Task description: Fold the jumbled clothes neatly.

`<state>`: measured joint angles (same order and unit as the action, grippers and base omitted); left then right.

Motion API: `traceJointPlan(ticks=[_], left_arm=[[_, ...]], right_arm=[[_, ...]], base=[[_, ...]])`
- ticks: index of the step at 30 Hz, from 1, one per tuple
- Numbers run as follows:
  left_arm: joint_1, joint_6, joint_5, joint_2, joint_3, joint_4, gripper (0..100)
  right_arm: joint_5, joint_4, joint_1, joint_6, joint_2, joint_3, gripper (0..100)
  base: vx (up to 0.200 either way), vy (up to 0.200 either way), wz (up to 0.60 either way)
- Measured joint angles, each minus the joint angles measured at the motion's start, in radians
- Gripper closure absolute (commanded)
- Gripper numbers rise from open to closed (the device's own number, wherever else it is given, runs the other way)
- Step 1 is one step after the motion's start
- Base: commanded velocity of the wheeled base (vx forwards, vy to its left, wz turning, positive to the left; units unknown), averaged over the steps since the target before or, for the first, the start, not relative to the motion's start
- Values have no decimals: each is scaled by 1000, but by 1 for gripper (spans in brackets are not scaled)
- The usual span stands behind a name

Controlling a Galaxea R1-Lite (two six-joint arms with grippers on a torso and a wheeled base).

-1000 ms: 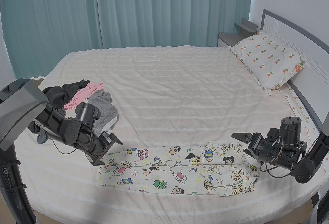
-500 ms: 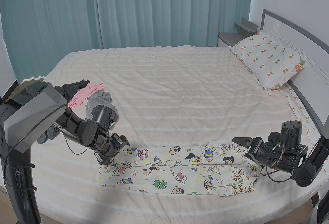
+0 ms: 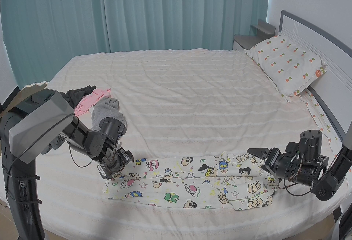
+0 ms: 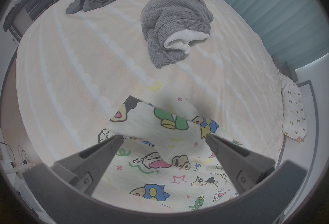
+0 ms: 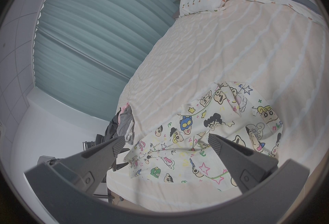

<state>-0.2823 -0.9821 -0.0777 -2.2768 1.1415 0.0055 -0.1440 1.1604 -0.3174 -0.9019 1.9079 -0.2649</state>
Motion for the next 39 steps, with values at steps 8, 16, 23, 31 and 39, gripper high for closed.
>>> traceJointPlan(ticks=[8, 16, 23, 31, 39], left_arm=[[-1, 4, -10, -14, 23, 59, 100], [0, 9, -59, -16, 62, 83, 100], [1, 12, -71, -14, 111, 80, 100], [3, 54, -109, -10, 168, 8, 100], [7, 149, -140, -26, 187, -229, 100]], right_arm=[[0, 0, -4, 0, 3, 5, 0], [2, 0, -13, 0, 4, 8, 0], [2, 0, -15, 0, 4, 9, 0], [2, 0, -15, 0, 4, 8, 0], [2, 0, -15, 0, 4, 8, 0]], base=[[0, 0, 0], [0, 0, 0], [0, 0, 0], [0, 0, 0], [0, 0, 0]])
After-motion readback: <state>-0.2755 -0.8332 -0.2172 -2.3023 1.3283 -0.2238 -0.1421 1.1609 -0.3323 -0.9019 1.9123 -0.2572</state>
